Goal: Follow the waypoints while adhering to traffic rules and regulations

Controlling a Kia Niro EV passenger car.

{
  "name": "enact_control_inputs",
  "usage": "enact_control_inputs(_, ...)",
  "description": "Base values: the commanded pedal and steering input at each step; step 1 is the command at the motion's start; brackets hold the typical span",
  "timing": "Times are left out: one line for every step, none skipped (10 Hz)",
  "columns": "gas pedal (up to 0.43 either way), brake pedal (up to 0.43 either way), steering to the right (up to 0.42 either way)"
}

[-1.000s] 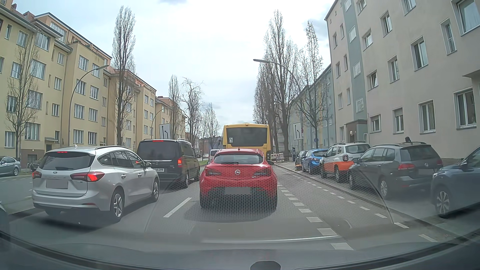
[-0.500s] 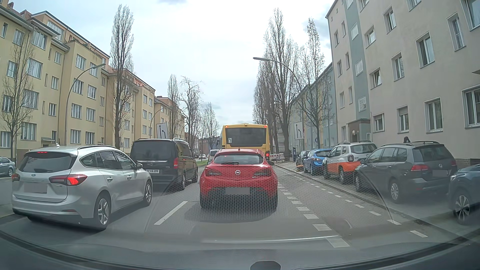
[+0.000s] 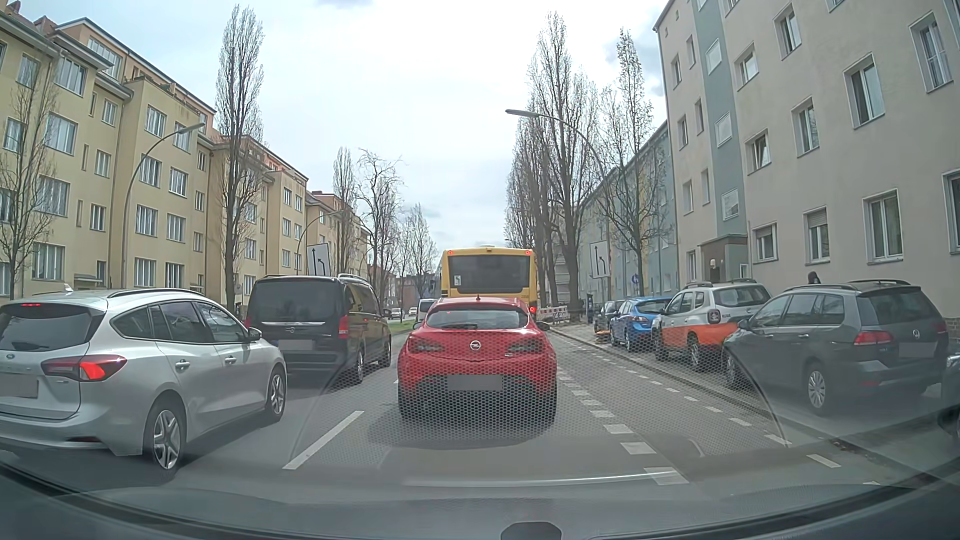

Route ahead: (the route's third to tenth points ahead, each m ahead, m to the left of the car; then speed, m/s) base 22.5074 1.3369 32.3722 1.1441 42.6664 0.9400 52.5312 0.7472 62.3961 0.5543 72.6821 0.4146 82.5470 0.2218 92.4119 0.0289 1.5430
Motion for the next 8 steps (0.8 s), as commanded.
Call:
enact_control_inputs(0.000,0.000,0.006)
enact_control_inputs(0.000,0.000,0.006)
enact_control_inputs(0.000,0.000,0.006)
enact_control_inputs(0.000,0.000,0.006)
enact_control_inputs(0.000,0.000,0.006)
enact_control_inputs(0.000,0.000,0.006)
enact_control_inputs(0.000,0.000,0.006)
enact_control_inputs(0.000,0.000,0.006)
